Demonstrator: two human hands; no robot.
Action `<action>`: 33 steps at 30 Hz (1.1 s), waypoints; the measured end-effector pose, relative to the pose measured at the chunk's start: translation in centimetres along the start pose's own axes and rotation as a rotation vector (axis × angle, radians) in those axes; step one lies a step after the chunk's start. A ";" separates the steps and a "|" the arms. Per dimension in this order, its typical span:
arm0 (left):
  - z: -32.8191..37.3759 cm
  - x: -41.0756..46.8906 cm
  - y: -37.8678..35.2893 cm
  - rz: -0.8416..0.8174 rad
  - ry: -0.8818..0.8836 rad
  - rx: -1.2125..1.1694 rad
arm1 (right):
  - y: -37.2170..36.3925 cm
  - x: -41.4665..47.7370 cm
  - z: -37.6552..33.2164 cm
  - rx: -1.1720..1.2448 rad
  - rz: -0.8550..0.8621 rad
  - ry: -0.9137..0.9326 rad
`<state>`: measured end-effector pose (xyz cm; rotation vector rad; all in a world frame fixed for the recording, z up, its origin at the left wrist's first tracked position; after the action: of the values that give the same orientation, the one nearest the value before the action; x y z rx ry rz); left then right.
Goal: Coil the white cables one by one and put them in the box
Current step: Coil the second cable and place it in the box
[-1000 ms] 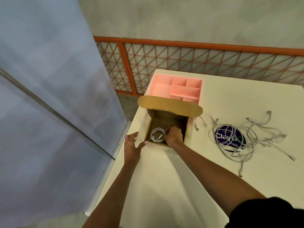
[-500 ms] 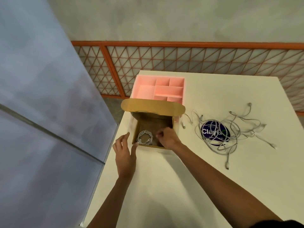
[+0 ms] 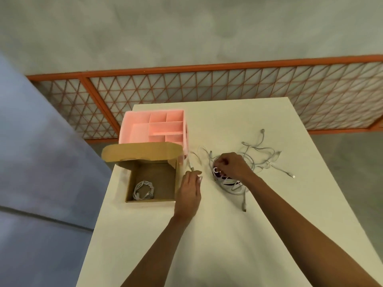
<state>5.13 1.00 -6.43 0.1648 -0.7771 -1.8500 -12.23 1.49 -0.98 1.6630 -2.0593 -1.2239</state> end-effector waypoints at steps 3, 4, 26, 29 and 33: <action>-0.2 2.2 -2.9 -0.173 0.123 -0.043 | 2.1 1.4 1.8 -0.020 0.194 -0.073; -0.3 2.8 -3.8 -0.222 0.154 -0.051 | 2.5 1.8 2.3 -0.006 0.223 -0.100; 2.2 2.3 -5.1 -0.210 -0.115 -0.019 | 8.0 0.9 0.5 0.353 0.163 -0.044; 3.1 2.1 -4.2 -0.145 -0.151 -0.023 | 9.2 0.2 0.2 0.378 0.163 -0.031; 4.2 2.2 -3.1 -0.085 -0.141 -0.092 | 9.8 -0.8 0.3 0.423 0.172 0.000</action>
<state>-0.21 1.56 -4.42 0.0087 -0.7892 -1.9905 -19.05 2.45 6.04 1.5937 -2.5316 -0.7701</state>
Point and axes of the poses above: each hand's wrist, its own x-axis towards the middle knuckle, its own y-axis out of the back of the hand, z = x × y, the point moved 3 cm from there along x, towards the middle knuckle, and after that the axes turned 7 degrees about -x, right-handed, at the moved point
